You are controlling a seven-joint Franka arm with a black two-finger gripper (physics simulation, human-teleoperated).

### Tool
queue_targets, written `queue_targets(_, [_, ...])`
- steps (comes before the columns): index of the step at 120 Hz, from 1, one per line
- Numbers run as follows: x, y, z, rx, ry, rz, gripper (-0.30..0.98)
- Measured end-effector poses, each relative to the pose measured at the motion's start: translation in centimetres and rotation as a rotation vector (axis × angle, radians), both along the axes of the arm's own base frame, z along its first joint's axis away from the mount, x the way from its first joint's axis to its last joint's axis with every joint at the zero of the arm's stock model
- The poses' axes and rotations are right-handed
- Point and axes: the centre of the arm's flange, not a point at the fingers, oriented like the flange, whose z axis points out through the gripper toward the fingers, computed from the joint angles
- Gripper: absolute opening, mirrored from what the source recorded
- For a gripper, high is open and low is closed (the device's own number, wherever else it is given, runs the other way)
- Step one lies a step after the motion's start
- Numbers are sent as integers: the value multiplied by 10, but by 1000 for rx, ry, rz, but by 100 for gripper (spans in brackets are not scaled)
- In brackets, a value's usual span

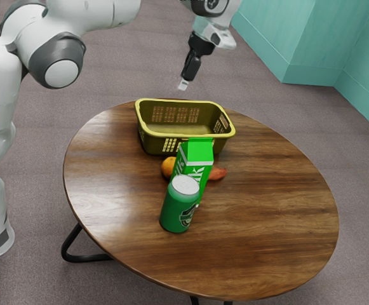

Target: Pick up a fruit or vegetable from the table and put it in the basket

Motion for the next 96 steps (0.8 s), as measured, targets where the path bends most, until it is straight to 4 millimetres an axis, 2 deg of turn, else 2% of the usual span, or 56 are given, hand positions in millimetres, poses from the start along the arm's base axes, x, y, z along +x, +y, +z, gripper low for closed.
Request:
queue_targets(19, [16,5,9,15,-123,-203,69])
queue_targets(43, [23,10,15,24,-183,-387,68])
queue_targets(52, [15,35,23,2,-223,-393,68])
queue_targets(57, [13,41,29,-4,-246,-409,68])
queue_targets(73, [27,24,38,-22,-291,-520,68])
queue_targets(79, [28,28,44,-25,-307,-543,68])
queue_targets(81, [28,26,51,-18,-319,-555,68])
queue_targets(85, [22,15,92,32,-377,-598,68])
queue_targets(88, [18,7,111,52,-400,-624,68])
queue_targets(96, [14,-20,130,55,-410,-695,68])
